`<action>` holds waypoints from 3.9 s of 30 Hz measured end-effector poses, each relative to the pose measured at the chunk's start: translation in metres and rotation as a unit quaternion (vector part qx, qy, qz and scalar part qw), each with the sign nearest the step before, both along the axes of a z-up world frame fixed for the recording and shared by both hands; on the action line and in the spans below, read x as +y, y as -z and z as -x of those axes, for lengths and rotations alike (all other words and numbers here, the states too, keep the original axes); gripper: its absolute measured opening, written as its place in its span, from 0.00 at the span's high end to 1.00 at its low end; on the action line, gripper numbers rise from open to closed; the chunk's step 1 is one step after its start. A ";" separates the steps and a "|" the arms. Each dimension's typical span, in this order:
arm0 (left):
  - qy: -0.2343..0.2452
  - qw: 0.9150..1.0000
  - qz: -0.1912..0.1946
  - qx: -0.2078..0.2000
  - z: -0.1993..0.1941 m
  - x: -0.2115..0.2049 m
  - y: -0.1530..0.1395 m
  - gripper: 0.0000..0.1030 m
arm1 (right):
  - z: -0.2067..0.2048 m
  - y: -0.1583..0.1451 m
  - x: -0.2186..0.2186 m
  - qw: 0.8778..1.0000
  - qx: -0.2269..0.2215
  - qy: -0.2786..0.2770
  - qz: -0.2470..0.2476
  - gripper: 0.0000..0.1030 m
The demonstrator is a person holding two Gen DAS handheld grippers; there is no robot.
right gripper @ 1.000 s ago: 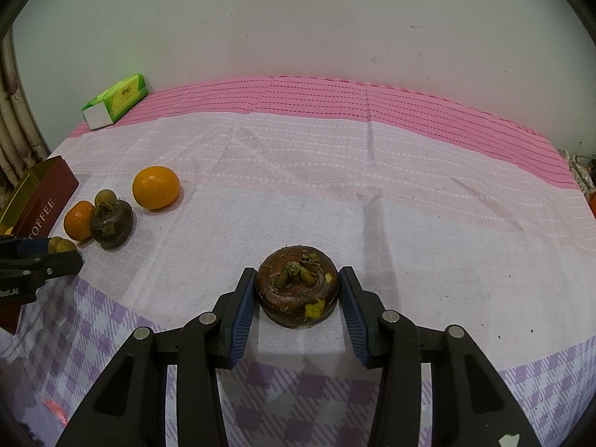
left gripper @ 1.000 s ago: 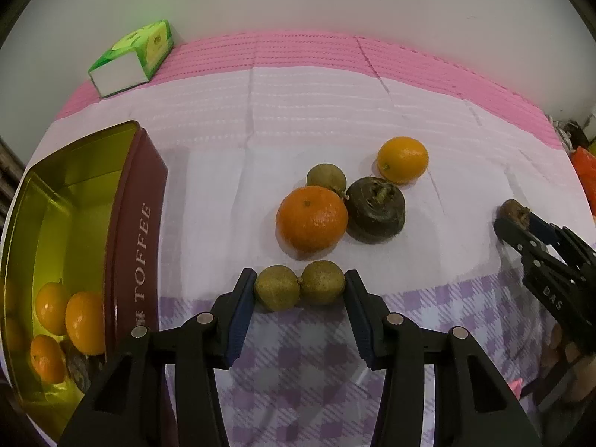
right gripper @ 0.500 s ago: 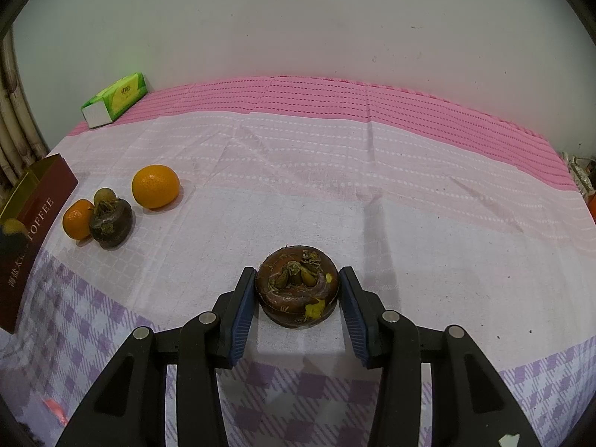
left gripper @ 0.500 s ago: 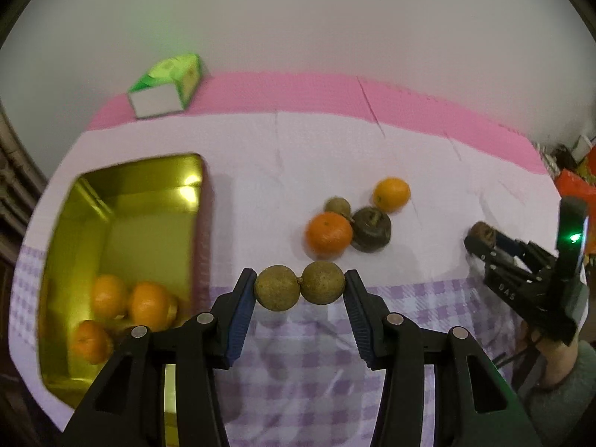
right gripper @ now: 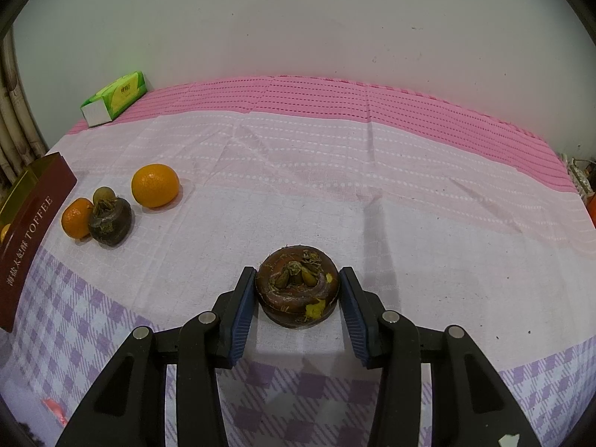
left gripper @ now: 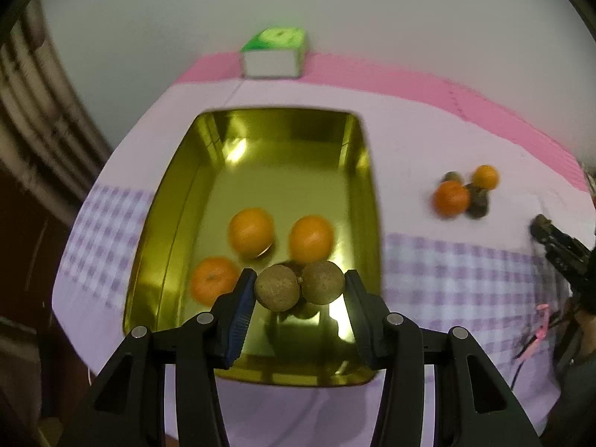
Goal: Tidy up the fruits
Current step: 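Lower the two green fruits into the tin and open the left gripper, then lift the left gripper up away from the tin, then carry the dark fruit into the tin and open the right gripper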
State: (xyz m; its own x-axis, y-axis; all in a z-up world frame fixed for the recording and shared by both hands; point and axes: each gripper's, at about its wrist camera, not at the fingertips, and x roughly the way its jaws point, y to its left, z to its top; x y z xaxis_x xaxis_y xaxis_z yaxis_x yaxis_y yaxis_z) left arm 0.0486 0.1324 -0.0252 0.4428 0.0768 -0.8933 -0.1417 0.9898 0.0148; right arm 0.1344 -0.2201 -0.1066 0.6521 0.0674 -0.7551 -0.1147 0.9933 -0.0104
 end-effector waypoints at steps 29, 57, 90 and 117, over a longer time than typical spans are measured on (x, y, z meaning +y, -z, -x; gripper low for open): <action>-0.033 0.998 -0.033 0.042 0.000 0.022 0.031 0.53 | 0.000 0.001 0.000 1.000 0.000 0.000 0.000 0.59; -0.018 1.000 -0.023 -0.002 0.006 0.015 -0.009 0.42 | 0.000 0.000 0.001 1.000 0.000 0.000 0.000 0.59; -0.057 0.995 -0.052 -0.068 0.025 0.057 -0.030 0.19 | -0.001 0.000 0.003 1.000 0.005 0.015 0.012 0.61; -0.150 0.986 -0.037 -0.063 0.022 0.095 -0.024 0.12 | 0.042 -0.073 0.204 0.974 -0.014 -0.224 -0.033 0.61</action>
